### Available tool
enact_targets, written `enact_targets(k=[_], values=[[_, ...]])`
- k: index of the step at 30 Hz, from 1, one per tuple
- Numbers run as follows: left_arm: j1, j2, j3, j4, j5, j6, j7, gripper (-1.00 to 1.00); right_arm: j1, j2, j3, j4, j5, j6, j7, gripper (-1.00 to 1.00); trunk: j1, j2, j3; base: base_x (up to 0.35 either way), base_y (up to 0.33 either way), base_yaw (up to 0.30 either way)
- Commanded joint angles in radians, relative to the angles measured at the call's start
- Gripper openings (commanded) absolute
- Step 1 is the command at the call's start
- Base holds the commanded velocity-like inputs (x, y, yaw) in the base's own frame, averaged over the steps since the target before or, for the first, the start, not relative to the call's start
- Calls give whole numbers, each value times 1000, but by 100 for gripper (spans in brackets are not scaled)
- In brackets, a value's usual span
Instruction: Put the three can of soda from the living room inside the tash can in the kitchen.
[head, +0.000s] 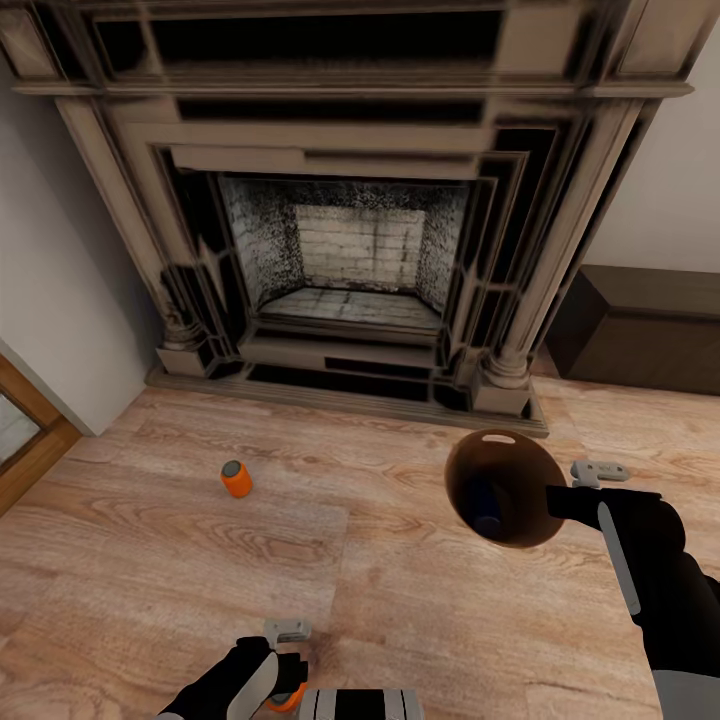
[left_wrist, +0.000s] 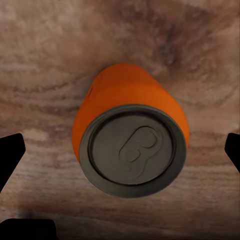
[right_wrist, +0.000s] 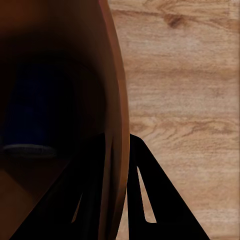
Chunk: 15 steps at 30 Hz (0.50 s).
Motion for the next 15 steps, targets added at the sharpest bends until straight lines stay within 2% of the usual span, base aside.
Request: enact_targets(k=[1,10,15], values=[[0,0,0,0,0,0,0,100,0,0,0,0,-15,0,5,-100,0,0,0,0,0,0],[0,-1,-2,0,-5,-2,0,100,0,1,0,0,-15,0,5,-100,0,0,0,0,0,0],[0,-1,-2,0,-6,-2,0,100,1,0,0,0,-15,0,5,-100,5,-8,-15,0,0,0]])
